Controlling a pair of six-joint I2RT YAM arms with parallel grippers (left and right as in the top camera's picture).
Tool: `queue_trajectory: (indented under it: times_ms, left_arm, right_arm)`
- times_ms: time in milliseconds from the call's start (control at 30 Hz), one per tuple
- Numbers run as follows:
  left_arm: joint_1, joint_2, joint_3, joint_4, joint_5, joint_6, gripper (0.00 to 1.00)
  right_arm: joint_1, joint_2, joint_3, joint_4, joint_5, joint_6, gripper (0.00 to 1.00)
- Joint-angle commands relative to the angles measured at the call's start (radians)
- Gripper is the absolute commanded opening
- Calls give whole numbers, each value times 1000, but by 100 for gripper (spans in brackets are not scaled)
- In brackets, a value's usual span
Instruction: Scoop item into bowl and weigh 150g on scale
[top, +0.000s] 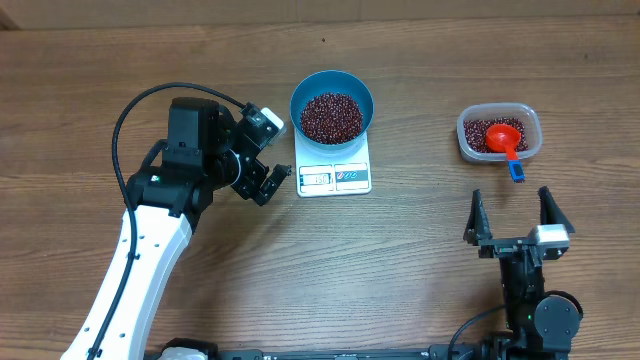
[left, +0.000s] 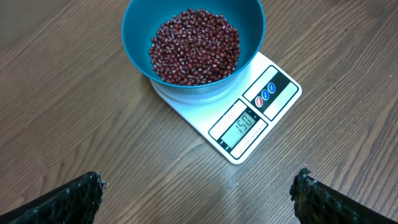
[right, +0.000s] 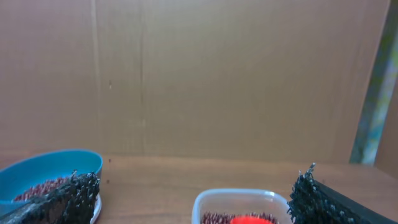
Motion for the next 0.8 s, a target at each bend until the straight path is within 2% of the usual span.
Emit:
queue_trajectory:
  times_ms: [0, 167, 767]
  left_arm:
    - [4, 5, 21, 0, 17, 11, 100]
    - [4, 5, 21, 0, 17, 11, 99]
    - [4, 5, 21, 1, 17, 11, 100]
  right_arm:
    - [12, -11, -12, -39, 9, -1, 100]
    - [15, -11, -12, -199, -6, -1, 100]
    - [15, -11, -12, -204, -2, 2, 100]
